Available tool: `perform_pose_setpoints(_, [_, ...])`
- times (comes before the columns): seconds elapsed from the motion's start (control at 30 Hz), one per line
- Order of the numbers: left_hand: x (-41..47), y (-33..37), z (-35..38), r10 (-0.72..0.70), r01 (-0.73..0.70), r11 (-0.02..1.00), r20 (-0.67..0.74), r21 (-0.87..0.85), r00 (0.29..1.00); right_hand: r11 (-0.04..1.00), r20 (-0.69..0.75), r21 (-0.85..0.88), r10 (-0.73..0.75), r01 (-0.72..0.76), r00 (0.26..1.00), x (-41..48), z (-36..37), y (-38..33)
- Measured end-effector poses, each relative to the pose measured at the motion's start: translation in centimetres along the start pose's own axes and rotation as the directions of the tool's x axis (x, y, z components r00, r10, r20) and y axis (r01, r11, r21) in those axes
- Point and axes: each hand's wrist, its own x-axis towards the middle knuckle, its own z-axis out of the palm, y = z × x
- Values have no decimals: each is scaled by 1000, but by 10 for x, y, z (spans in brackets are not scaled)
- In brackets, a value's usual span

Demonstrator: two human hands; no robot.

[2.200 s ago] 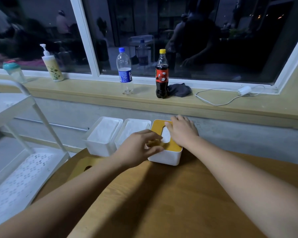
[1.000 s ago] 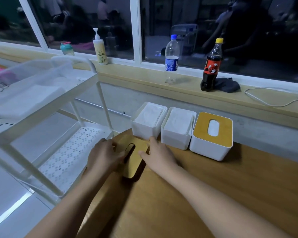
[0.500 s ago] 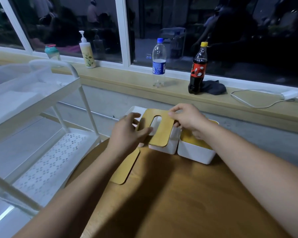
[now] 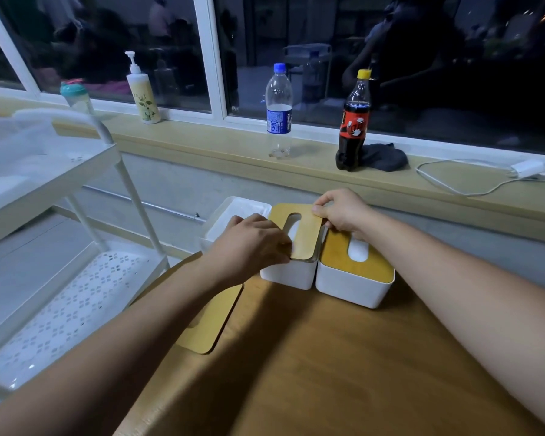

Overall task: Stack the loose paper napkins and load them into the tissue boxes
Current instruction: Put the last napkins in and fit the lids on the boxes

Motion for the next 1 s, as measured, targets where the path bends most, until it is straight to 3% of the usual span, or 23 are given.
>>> perform_pose_setpoints(0.17, [8,-2,7,71,-71,997,8,35,997,929,-29,-352,-134,115,991,12,4,6])
perform_pose_setpoints(0.3, [13,-2,11,59,-59,998,27,-9,998,852,-7,-499,-188,160,982,18,7,13])
perform_pose_setpoints(0.73, [24,-14,19,67,-57,990,78,-125,995,840,79,-478,-249,256,965,31,7,30])
perform_pose_setpoints(1.0, [36,-20,14,-52,91,965,160,-246,986,813,92,-504,-285,291,954,30,7,33])
